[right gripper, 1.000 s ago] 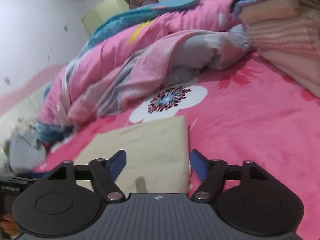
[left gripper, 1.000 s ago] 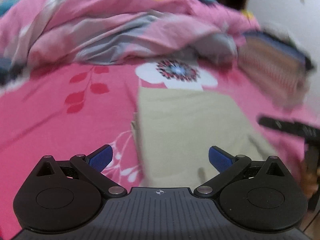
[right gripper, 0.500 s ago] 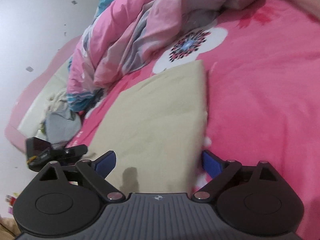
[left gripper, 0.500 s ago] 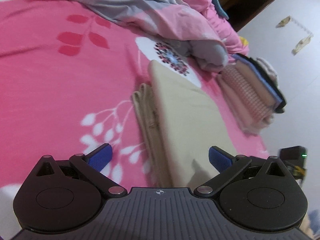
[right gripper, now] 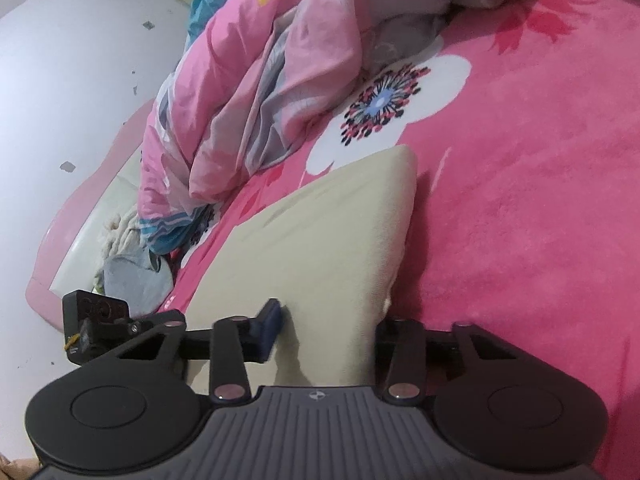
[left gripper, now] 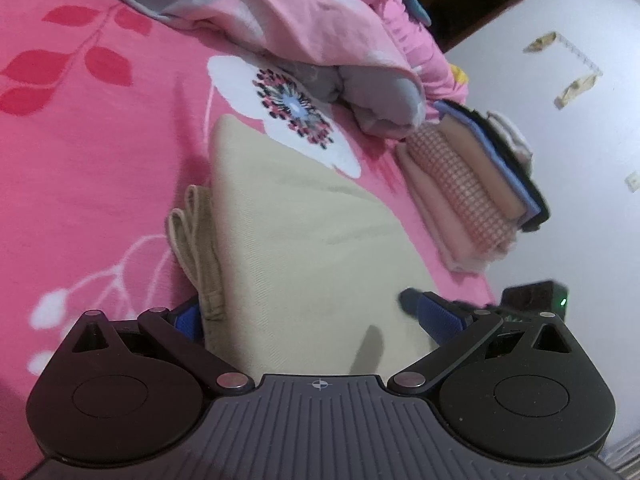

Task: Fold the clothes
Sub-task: 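Lift the folded trousers with both tools and carry them toward the clothes stack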

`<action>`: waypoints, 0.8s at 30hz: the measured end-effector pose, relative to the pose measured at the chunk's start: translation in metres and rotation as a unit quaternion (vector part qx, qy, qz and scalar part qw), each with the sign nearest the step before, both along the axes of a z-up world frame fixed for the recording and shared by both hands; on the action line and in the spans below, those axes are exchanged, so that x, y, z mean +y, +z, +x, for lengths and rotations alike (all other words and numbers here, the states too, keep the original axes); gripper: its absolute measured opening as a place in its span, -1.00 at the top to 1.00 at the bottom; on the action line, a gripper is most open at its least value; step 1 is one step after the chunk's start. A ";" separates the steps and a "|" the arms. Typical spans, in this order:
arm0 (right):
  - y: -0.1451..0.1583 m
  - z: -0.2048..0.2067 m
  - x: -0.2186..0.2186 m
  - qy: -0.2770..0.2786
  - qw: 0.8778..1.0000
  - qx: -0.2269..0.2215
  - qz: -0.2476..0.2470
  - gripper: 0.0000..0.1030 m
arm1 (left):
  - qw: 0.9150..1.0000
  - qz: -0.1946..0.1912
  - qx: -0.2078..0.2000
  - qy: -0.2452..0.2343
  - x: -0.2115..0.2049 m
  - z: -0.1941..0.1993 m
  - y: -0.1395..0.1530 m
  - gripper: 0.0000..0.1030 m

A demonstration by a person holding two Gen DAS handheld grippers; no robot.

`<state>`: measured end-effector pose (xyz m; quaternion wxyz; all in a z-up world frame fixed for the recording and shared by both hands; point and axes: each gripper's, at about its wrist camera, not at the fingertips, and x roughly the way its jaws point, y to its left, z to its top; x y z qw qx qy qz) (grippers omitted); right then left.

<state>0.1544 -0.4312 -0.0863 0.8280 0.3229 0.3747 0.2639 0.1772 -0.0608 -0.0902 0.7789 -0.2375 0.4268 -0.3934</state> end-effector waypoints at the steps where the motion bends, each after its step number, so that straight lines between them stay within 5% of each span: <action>1: 0.002 -0.004 -0.001 -0.007 1.000 -0.006 0.004 0.44 | 1.000 -0.004 0.000 0.000 0.000 -0.001 0.003 -0.92; 3: 0.011 -0.012 -0.003 -0.014 0.999 -0.025 0.013 0.60 | 1.000 -0.011 0.000 -0.001 -0.001 -0.004 0.008 -0.85; 12: 0.055 -0.049 -0.002 -0.043 0.996 -0.074 0.004 0.65 | 0.999 -0.042 -0.001 -0.007 -0.008 -0.018 0.034 -0.68; 24: 0.113 -0.136 -0.080 -0.137 0.981 -0.136 0.003 0.67 | 0.992 -0.051 -0.018 -0.114 -0.105 -0.055 0.099 -0.67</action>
